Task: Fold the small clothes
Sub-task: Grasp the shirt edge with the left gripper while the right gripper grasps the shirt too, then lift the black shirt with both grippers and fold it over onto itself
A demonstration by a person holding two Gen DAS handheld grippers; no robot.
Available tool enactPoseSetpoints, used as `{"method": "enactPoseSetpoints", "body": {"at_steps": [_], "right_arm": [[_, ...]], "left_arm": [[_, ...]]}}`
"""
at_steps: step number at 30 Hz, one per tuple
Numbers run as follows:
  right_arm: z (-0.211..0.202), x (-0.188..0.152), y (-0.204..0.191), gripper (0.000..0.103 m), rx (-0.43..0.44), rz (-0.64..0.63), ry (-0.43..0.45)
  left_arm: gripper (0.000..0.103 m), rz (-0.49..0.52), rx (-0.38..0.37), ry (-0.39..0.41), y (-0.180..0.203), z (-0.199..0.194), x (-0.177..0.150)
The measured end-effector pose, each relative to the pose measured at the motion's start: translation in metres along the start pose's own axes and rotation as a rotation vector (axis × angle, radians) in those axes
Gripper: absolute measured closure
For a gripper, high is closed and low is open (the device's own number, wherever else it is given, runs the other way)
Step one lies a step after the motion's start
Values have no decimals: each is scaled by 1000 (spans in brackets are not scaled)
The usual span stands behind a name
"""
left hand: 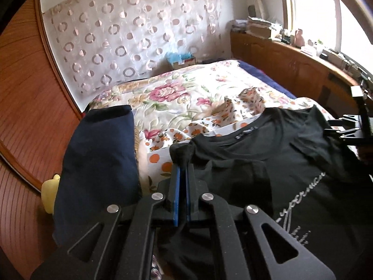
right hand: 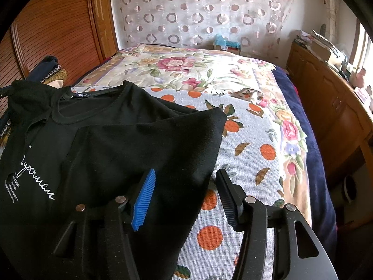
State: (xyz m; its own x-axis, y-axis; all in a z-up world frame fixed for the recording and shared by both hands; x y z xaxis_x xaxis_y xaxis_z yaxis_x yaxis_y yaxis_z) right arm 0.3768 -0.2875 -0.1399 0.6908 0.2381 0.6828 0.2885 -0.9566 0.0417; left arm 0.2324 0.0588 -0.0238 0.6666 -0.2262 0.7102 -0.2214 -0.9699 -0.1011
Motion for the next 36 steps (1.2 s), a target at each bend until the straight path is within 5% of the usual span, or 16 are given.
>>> {"method": "enactPoseSetpoints", "body": {"at_steps": [16,19,22,23,36], "right_arm": [[30,34,14,46,20,32,-36],[35,38,10,60,17,15,-36],[35,39,2,91,41,-7,-34],[32,38,-1,94,54,-10,-31],[-101,-11,-8,97,107,-5,253]], "left_arm": [[98,-22,-30,33,9,-15,-14],[98,-31,-36,43,9,-19,-18],[98,-42,-42,53,9,-26,-25],[98,-47,-43,58,9,-29,-27],[98,-117,-53,168,1,-94,-64]]}}
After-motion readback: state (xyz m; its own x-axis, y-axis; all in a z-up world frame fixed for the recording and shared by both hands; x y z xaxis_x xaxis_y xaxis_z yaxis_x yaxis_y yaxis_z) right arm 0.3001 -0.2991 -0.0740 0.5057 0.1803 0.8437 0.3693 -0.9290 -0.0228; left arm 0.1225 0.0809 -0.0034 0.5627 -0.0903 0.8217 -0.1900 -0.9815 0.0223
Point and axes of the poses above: each gripper's, at about its wrist camera, not at the fingertips, and z roughly the way its jaws point, y to its right, x to its top, the point moved 2 cm from there along z, roughly the way its jaws point, and after that the axes turned 3 degrees about -x, right-handed, at the moved point
